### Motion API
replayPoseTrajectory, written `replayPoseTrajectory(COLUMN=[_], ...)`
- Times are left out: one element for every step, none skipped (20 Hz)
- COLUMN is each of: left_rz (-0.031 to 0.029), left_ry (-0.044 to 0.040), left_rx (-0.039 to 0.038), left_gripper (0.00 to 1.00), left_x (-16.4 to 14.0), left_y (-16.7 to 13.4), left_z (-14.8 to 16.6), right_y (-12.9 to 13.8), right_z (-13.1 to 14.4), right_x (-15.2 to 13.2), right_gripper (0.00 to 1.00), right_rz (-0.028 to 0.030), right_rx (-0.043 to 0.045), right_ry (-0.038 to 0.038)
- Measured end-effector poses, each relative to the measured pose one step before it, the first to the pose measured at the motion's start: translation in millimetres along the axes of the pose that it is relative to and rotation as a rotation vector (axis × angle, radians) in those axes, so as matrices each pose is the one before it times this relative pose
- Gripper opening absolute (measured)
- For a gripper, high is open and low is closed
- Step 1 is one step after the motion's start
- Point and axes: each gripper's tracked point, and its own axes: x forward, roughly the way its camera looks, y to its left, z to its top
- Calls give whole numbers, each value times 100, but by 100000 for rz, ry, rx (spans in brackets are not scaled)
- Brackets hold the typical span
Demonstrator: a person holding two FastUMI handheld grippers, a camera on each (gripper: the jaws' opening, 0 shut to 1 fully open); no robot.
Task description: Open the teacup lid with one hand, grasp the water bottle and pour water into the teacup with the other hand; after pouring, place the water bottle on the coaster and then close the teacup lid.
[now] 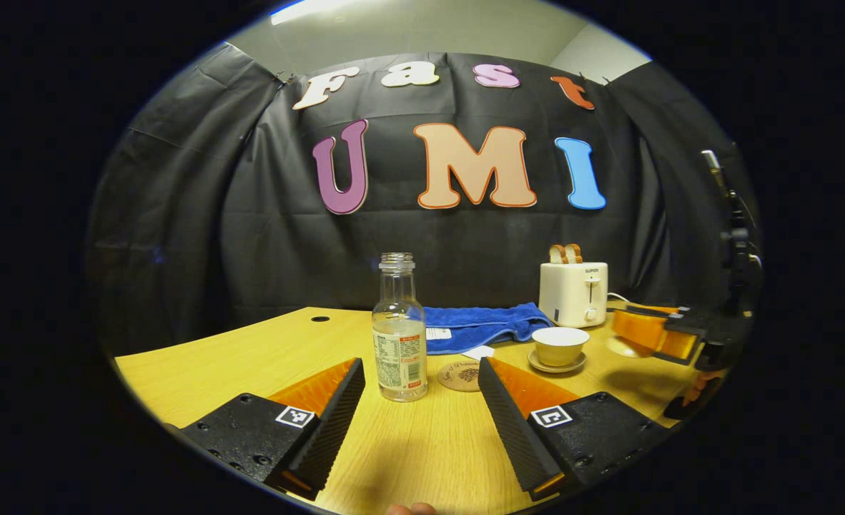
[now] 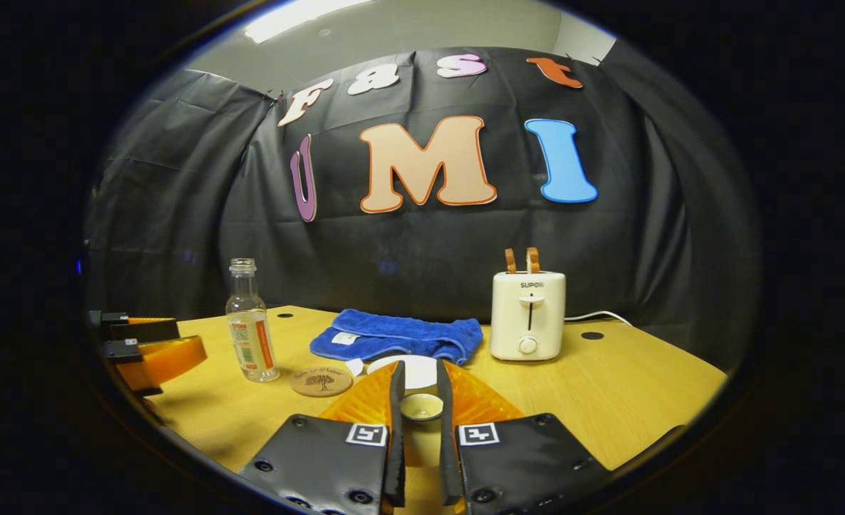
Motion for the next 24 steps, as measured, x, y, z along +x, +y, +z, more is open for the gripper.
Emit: replayPoseTrajectory(left_rz=[1372, 1961, 1690, 540, 229, -212, 80, 392, 433, 220, -147, -300, 122, 354, 18, -677, -538, -295, 91, 504, 215, -36, -82, -193], left_ry=[197, -32, 122, -179, 23, 229, 50, -57, -121, -65, -127, -27, 20, -70, -128, 34, -296, 15, 61, -203, 247, -175, 22, 29], left_rx=[-22, 31, -3, 115, -5, 274, -48, 155, -46, -22, 57, -28, 12, -116, -73, 37, -14, 35, -39, 7, 37, -20, 31, 55], left_gripper=[93, 93, 93, 93, 93, 93, 93, 93, 93, 93, 93, 93, 93, 93, 93, 93, 93, 93, 93, 93, 93, 93, 93, 93], left_x=[539, 567, 587, 720, 800, 677, 565, 520, 485, 505, 374, 518, 462, 441, 386, 396, 493, 433, 490, 358, 530, 501, 405, 553], left_y=[362, 437, 424, 49, -69, -66, 62, 112, 87, 21, 6, -97, 89, 137, 36, -123, -99, -45, 116, 154, 59, 43, -39, 20], left_z=[-80, 190, -105, 16, -107, 88, -82, -24, -53, 60, -3, 71, -120, 29, 113, 4, -77, 68, -47, 12, -111, 185, -76, -78], right_y=[-319, -176, -198, -44, -51, -62, -13, 31, 13, 1, 9, -25, 23, -43, 27, -9, -21, 3, 13, -6, 117, 115, -14, 16], right_z=[88, -57, 45, -14, 76, -104, 66, -115, 65, -26, 16, -36, 36, -55, 59, -67, 8, 7, 36, -49, 30, 12, 57, -54], right_x=[-634, -470, -339, -299, -188, -69, 27, 12, -16, -21, 0, 17, -18, 23, -8, 20, 9, -59, -2, 5, -99, -45, -69, -104], right_gripper=[22, 22, 22, 22, 22, 22, 22, 22, 22, 22, 22, 22, 22, 22, 22, 22, 22, 22, 22, 22, 22, 22, 22, 22], right_rz=[28, 57, 56, 209, 3, -44, -3, 17, -7, 0, -2, -6, 15, -9, 19, -7, 19, -11, 8, 32, 623, 396, 123, 101], right_rx=[-65, 8, 26, -16, -2, -23, -14, -23, -4, -3, -28, 35, -32, 33, -45, 36, -36, 32, -42, 15, 34, -9, -40, 52], right_ry=[21, 0, -13, 38, -46, 45, 34, -23, -7, 4, -22, 21, -46, 26, -43, 32, -35, 8, -27, 31, 52, 13, -68, -20])
